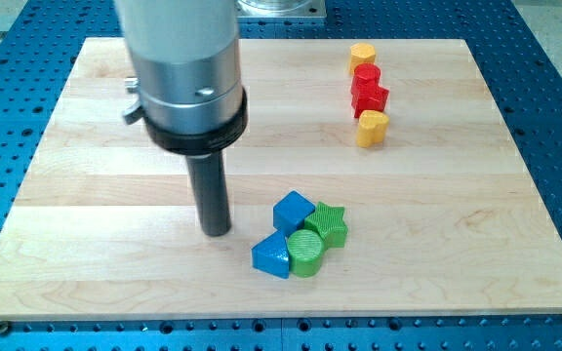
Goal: Move the blue cube below the yellow heart
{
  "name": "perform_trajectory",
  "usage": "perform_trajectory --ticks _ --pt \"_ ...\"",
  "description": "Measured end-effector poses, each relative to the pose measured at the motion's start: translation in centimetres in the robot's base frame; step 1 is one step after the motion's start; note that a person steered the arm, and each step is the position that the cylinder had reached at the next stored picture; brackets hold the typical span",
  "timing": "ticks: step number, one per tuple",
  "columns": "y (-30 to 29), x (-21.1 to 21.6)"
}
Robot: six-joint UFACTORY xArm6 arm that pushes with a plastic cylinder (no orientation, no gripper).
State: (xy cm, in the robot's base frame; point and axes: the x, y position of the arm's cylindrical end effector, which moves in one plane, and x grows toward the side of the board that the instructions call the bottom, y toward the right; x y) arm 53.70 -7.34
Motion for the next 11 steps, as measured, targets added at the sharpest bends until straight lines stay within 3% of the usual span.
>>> perform_trajectory --ticks 2,3,4,6,7,8,11 --pt "7.4 0.4" --pt "12.3 -1.3" --pt "16.1 -6.9" --pt "12.0 -6.2" --pt "12.0 -10.8" --pt "12.2 -12.7" --pt "14.3 -12.0"
